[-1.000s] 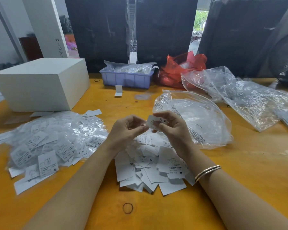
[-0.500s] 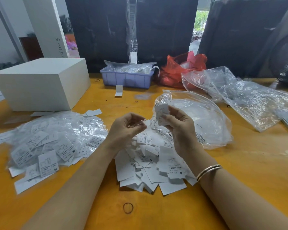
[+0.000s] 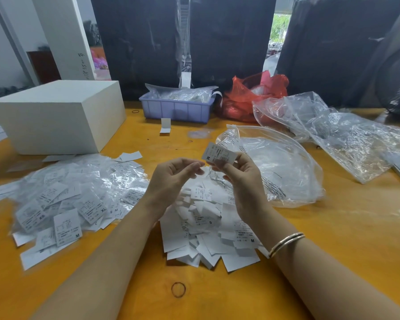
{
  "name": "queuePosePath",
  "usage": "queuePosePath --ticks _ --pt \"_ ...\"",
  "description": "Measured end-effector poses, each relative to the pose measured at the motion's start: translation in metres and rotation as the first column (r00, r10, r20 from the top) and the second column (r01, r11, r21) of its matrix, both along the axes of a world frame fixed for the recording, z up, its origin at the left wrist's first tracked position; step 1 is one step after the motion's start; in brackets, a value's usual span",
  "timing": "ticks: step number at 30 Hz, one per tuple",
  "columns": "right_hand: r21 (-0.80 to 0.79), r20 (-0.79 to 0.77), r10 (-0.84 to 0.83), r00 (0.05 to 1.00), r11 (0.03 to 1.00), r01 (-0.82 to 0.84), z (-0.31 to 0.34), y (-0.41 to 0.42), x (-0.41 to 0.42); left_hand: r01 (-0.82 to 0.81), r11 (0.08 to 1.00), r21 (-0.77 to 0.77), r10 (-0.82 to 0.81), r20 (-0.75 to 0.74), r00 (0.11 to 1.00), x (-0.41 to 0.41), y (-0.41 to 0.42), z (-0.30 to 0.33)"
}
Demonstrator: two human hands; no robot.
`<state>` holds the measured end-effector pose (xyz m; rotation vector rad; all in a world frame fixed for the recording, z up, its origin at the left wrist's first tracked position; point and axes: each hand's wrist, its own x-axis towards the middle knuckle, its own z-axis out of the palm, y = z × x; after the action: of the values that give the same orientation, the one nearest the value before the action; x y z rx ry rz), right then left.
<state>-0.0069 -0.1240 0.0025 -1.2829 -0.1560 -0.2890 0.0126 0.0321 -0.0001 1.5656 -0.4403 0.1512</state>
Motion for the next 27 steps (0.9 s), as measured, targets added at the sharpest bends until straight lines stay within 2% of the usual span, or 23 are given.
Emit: queuePosePath --ticks 8,16,23,27 --pt "-0.059 0.028 0.016 0.999 0.998 -0.014 -0.0003 -0.0058 0.0006 -0.001 1.000 0.006 0.001 -0.016 1.000 0.0032 0.0019 -0.0027" --pt "-0.323 0.130 0.045 0.991 0.946 0.000 -0.0024 -0.0048 -0.0007 -0.010 1.000 0.010 0.010 0.006 1.000 0.0040 0.0012 -0.0027" --pt "-0.344 0.122 0.045 0.991 0.939 0.000 -0.0028 -0.0089 0.0000 -0.022 1.000 -0.006 0.022 0.019 1.000 0.0032 0.0006 -0.0031" --pt "-0.382 0.141 0.048 0.989 0.924 0.009 -0.0031 -0.0074 -0.0002 -0.035 0.999 0.038 0.034 0.038 0.999 0.0045 -0.0002 -0.0051"
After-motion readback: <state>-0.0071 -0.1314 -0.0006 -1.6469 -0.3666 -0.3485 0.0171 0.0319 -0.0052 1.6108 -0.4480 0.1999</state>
